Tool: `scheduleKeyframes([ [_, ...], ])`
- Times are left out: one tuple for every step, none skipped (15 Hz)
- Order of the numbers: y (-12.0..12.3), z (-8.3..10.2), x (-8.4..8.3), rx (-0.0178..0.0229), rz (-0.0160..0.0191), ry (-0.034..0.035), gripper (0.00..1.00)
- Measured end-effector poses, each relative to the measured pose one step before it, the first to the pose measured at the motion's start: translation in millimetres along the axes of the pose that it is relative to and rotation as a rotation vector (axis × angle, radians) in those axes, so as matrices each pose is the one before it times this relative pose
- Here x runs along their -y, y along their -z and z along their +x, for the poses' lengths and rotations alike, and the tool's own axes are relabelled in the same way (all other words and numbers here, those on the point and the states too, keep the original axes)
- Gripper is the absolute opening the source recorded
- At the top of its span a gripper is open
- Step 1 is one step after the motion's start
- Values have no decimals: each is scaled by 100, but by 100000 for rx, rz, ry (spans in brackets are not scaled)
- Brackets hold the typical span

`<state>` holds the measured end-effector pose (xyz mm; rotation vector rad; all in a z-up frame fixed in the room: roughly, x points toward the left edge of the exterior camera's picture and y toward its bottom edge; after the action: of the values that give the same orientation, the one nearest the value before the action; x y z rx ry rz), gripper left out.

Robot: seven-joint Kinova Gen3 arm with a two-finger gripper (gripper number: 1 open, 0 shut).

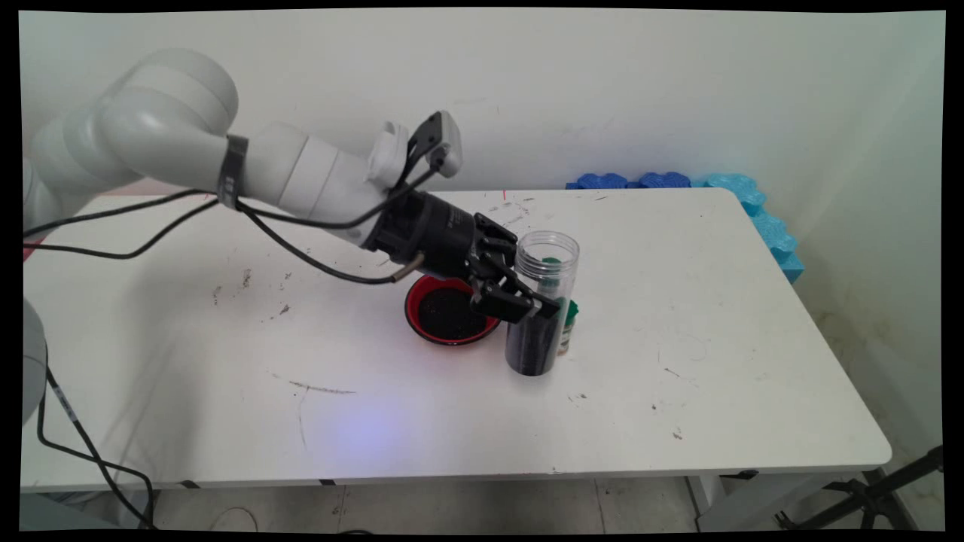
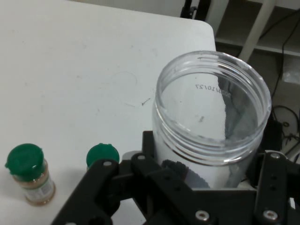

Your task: Place the picked object on the table

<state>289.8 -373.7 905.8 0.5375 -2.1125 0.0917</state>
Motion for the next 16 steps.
scheduleKeyframes([
  [-322, -389, -147, -223, 547, 538, 0],
  [-303, -431, -184, 50, 364, 186, 0],
  [-259, -376, -147, 58, 324, 164, 0],
  [-175, -239, -97, 46, 185, 107, 0],
  [-248, -358, -131, -29, 434, 241, 0],
  [-296, -400, -136, -71, 446, 291, 0],
  [-258, -350, -119, -153, 313, 164, 0],
  [-297, -381, -140, -264, 333, 42, 0],
  [-306, -359, -126, -281, 272, -10, 0],
  [-308, -303, -95, -435, 330, -40, 0],
  [-253, -262, -71, -333, 266, -50, 0],
  [-271, -282, -67, -317, 292, 1, 0],
  [-217, -221, -40, -294, 296, -61, 0],
  [-242, -231, -38, -308, 303, -54, 0],
  [-132, -133, -20, -139, 160, -24, 0],
  [-190, -185, -19, -166, 259, -12, 0],
])
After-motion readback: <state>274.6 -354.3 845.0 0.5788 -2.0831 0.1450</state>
